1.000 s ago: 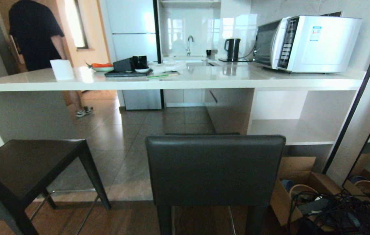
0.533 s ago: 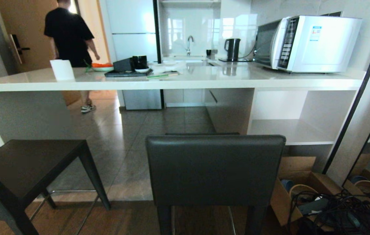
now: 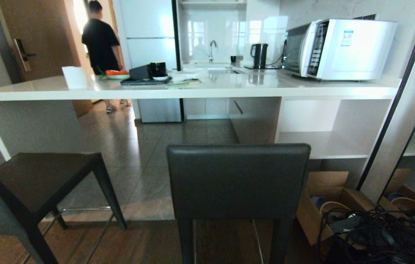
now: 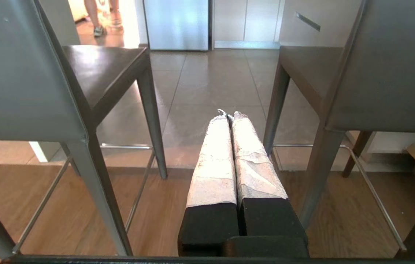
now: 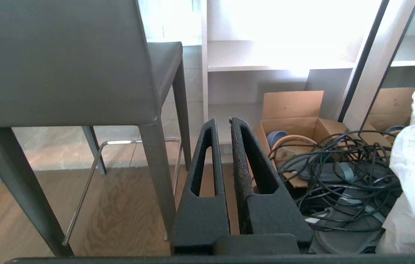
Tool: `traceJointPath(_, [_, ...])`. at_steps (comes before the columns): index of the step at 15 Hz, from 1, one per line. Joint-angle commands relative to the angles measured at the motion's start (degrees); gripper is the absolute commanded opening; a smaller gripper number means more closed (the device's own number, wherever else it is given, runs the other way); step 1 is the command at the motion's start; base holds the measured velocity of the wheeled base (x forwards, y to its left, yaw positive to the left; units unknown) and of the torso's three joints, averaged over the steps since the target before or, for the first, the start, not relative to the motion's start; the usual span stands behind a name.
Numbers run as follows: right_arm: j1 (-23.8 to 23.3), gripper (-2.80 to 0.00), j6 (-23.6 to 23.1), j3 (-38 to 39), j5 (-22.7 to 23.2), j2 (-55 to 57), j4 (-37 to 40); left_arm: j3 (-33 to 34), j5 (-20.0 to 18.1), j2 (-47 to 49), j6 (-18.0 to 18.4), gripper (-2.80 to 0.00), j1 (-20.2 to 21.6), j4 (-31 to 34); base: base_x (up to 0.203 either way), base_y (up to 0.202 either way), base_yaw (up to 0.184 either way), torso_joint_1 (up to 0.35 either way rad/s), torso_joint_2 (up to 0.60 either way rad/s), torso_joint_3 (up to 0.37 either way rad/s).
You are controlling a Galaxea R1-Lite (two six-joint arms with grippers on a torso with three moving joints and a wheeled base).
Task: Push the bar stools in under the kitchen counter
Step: Push the gray chair back under the dining table
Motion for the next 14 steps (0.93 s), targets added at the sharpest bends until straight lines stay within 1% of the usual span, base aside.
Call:
traceJointPath(1, [0.0, -2.8, 0.0, 0.5, 0.0, 0.0, 0.0, 0.4, 0.0, 0.1, 0.1, -2.8, 0.0, 0.0, 0.0, 0.0, 0.0, 0.0, 0.0, 0.0])
traceJointPath(6, [0.0, -2.8, 0.0, 0.5, 0.0, 0.0, 0.0, 0.4, 0.0, 0.1, 0.1, -2.8, 0.0, 0.1, 0.0, 0.013, -0.004, 0.0, 0.0, 0.0])
traceJointPath(8, [0.0, -2.8, 0.0, 0.5, 0.0, 0.0, 0.0, 0.4, -0.1, 0.0, 0.1, -2.8, 0.0, 0.1, 0.001, 0.148, -0.007, 0.001, 0.01, 0.001])
traceJointPath(14, [0.0, -2.8, 0.0, 0.5, 0.0, 0.0, 0.0, 0.4, -0.1, 0.1, 0.1, -2.8, 0.0, 0.1, 0.0, 0.196, -0.002, 0.002, 0.0, 0.004])
